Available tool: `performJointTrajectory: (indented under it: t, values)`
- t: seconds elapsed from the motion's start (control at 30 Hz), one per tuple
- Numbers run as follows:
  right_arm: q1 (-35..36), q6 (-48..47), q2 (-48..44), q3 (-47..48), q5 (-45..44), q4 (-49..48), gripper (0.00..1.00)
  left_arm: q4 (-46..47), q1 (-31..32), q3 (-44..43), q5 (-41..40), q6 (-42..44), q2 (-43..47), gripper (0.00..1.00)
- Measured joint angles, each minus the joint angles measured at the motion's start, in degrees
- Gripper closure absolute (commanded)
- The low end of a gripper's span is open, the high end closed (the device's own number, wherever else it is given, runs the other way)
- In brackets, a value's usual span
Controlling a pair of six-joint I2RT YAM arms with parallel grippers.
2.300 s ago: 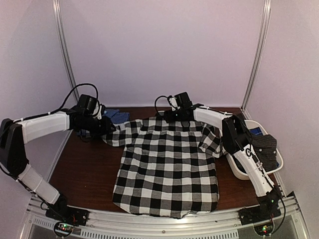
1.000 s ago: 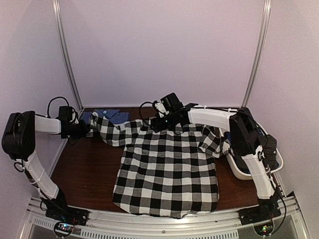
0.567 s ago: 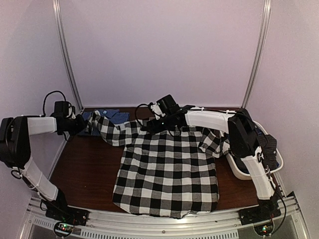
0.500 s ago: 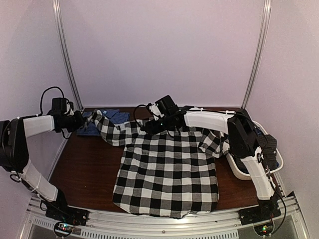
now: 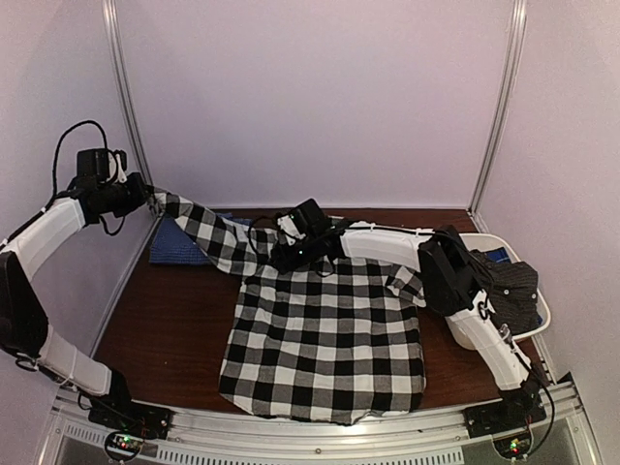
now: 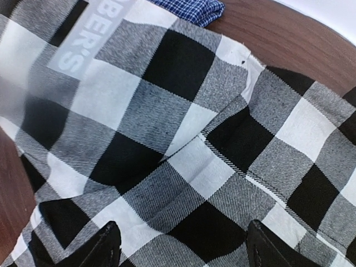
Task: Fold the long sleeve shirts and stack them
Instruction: Place the sleeve at the center of the board.
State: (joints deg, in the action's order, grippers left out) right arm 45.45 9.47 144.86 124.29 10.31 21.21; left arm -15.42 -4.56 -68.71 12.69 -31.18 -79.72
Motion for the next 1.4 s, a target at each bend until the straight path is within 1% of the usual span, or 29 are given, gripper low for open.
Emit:
performJointTrajectory:
  t: [0.17,0.33,0.67,0.9,1.0,1.1,1.3,1.4]
  values:
    - [0.0,0.9,5.4,4.7,0.2,-0.1,0.21,-2.8,0.0,-4.7,0.2,1.4,-2.0,1.0]
    - [0.0,1.7,8.3,8.1,0.3,-1.6,0.2,-4.4,0.0,-8.8,1.9,2.5,-4.4,1.0]
    - [-0.2,2.7,11.7,12.2,0.4,-4.9,0.2,-7.0,0.0,-11.0,9.1,4.0,-7.9,1.0]
    - [-0.3,2.8,11.5,12.2,0.4,-5.6,0.2,-8.7,0.7,-9.9,12.4,5.9,-7.3,1.0]
    - [-0.3,3.2,9.6,10.8,0.6,-5.7,0.2,-8.7,2.2,-8.5,13.2,6.4,-6.4,1.0]
    - [-0.3,4.3,5.8,8.5,0.9,-5.7,0.2,-8.7,5.2,-7.0,13.6,6.4,-5.6,1.0]
    - [-0.5,5.4,-3.9,4.0,0.2,-6.5,0.21,-8.9,14.3,-5.7,13.6,6.4,-5.6,1.0]
    - [-0.8,5.9,-10.1,-1.7,-1.9,-7.1,0.21,-8.7,19.2,-5.5,13.3,6.4,-5.8,1.0]
